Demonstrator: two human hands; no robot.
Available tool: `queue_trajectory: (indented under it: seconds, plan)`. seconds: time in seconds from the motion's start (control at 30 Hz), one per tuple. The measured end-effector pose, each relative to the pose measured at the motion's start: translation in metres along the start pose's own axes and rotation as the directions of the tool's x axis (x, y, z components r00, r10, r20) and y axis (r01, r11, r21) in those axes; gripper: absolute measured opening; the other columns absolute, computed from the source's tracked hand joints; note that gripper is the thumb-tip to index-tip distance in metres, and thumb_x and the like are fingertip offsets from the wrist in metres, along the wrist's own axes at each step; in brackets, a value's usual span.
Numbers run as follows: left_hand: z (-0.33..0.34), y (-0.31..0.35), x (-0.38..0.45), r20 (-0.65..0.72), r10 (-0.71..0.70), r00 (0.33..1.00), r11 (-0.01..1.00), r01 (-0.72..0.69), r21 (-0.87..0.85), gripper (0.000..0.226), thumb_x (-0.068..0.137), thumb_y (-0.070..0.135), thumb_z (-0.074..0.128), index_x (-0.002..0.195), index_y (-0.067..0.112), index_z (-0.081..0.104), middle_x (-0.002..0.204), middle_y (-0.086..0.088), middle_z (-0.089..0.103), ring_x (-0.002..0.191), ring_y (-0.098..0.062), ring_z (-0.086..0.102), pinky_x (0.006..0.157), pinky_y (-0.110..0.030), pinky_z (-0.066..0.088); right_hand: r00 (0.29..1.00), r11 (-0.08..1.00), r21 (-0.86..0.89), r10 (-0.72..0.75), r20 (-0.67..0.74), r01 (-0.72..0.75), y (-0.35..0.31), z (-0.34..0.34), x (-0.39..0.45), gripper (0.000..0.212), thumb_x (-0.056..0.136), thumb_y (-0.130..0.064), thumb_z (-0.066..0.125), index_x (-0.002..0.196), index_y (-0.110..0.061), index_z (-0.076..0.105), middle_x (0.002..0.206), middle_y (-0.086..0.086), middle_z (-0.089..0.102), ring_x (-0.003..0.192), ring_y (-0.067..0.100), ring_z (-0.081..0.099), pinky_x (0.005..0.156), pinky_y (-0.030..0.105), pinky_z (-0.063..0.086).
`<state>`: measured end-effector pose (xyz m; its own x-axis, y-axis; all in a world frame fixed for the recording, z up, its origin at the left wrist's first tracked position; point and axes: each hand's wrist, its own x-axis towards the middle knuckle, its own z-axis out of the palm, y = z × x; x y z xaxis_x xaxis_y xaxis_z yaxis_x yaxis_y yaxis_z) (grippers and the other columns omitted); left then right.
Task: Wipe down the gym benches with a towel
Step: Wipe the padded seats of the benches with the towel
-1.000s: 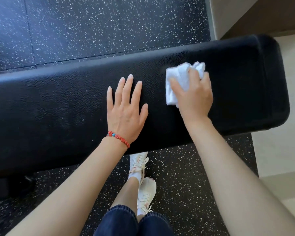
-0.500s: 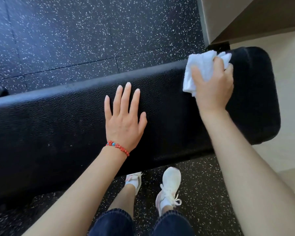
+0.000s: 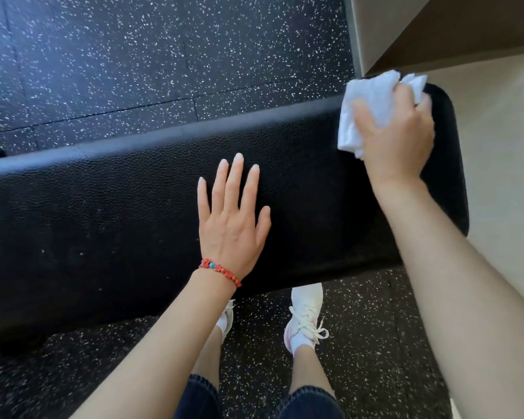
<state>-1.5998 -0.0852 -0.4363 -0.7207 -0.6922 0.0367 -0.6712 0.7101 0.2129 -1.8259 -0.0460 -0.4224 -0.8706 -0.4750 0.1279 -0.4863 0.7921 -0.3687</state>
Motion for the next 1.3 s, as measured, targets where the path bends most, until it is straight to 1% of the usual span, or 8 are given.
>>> queue_trajectory:
  seconds: [0.1, 0.23, 0.33, 0.57, 0.83, 0.97, 1.1, 1.3]
  plan:
    - [0.005, 0.0, -0.001, -0.007, -0.004, 1.0, 0.999, 0.004, 0.039, 0.054, 0.09, 0.032, 0.042, 0.139, 0.009, 0.041, 0.148, -0.016, 0.036, 0.137, -0.031, 0.026, 0.112, -0.052, 0.015, 1.0, 0.999, 0.042, 0.028, 0.009, -0.028, -0.01, 0.003, -0.004, 0.05, 0.083, -0.048, 0.056, 0.112, -0.007, 0.058, 0.109, 0.021, 0.055, 0.095, 0.033, 0.055, 0.068, 0.034, 0.041]
    - [0.005, 0.0, -0.001, -0.013, -0.003, 1.0, 0.999, 0.004, 0.047, 0.055, 0.09, 0.033, 0.041, 0.139, 0.009, 0.041, 0.148, -0.015, 0.035, 0.137, -0.03, 0.026, 0.112, -0.051, 0.015, 0.97, 0.963, 0.126, -0.242, 0.021, 0.237, -0.025, 0.008, -0.027, 0.04, 0.073, -0.036, 0.071, 0.095, -0.003, 0.064, 0.083, 0.024, 0.058, 0.071, 0.036, 0.059, 0.052, 0.03, 0.041]
    - [0.005, 0.0, -0.002, -0.025, -0.006, 1.0, 0.999, 0.007, 0.049, 0.054, 0.091, 0.033, 0.041, 0.139, 0.009, 0.041, 0.148, -0.015, 0.035, 0.137, -0.029, 0.025, 0.112, -0.051, 0.015, 0.945, 0.942, 0.085, -0.327, 0.004, 0.326, 0.001, 0.001, -0.016, 0.04, 0.075, -0.036, 0.069, 0.096, -0.002, 0.064, 0.083, 0.025, 0.058, 0.071, 0.038, 0.058, 0.052, 0.034, 0.044]
    - [0.006, 0.003, -0.002, -0.047, -0.016, 0.999, 0.998, 0.019, 0.064, 0.053, 0.091, 0.032, 0.041, 0.138, 0.008, 0.042, 0.147, -0.016, 0.036, 0.136, -0.031, 0.028, 0.111, -0.051, 0.015, 0.994, 0.986, 0.125, -0.109, 0.014, 0.106, 0.027, -0.013, -0.02, 0.046, 0.079, -0.042, 0.06, 0.101, -0.001, 0.062, 0.094, 0.025, 0.057, 0.081, 0.037, 0.058, 0.058, 0.03, 0.038]
    - [0.0, 0.013, -0.026, -0.136, -0.153, 0.979, 0.986, 0.161, 0.049, 0.049, 0.093, 0.029, 0.041, 0.136, 0.005, 0.044, 0.145, -0.017, 0.039, 0.135, -0.035, 0.032, 0.111, -0.05, 0.017, 0.885, 0.877, 0.156, -0.465, 0.035, 0.455, -0.002, -0.01, -0.102, 0.038, 0.078, -0.042, 0.055, 0.086, -0.006, 0.066, 0.071, 0.017, 0.056, 0.059, 0.03, 0.055, 0.046, 0.03, 0.044]
    - [0.006, 0.017, -0.047, -0.082, -0.103, 0.991, 0.993, 0.107, 0.05, 0.051, 0.092, 0.029, 0.041, 0.138, 0.008, 0.042, 0.147, -0.015, 0.037, 0.136, -0.033, 0.03, 0.111, -0.05, 0.016, 0.951, 0.951, 0.047, -0.304, -0.057, 0.307, 0.046, -0.019, -0.074, 0.042, 0.078, -0.044, 0.059, 0.089, -0.003, 0.064, 0.078, 0.023, 0.058, 0.064, 0.035, 0.058, 0.049, 0.034, 0.047]
    - [0.008, 0.015, -0.049, -0.077, -0.115, 0.99, 0.992, 0.118, 0.036, 0.052, 0.092, 0.031, 0.04, 0.139, 0.009, 0.042, 0.148, -0.014, 0.036, 0.136, -0.032, 0.03, 0.111, -0.049, 0.016, 0.998, 0.994, 0.089, -0.062, 0.015, 0.06, 0.058, -0.03, -0.076, 0.05, 0.079, -0.046, 0.057, 0.101, -0.002, 0.062, 0.092, 0.026, 0.057, 0.079, 0.039, 0.057, 0.057, 0.036, 0.044]
    - [0.01, 0.014, -0.048, -0.085, -0.109, 0.99, 0.993, 0.111, 0.026, 0.052, 0.092, 0.03, 0.039, 0.138, 0.007, 0.043, 0.147, -0.015, 0.037, 0.136, -0.034, 0.032, 0.11, -0.051, 0.017, 0.942, 0.927, 0.175, -0.337, 0.008, 0.33, 0.012, -0.022, -0.158, 0.038, 0.078, -0.04, 0.059, 0.089, -0.004, 0.066, 0.075, 0.018, 0.057, 0.061, 0.03, 0.056, 0.049, 0.029, 0.046]
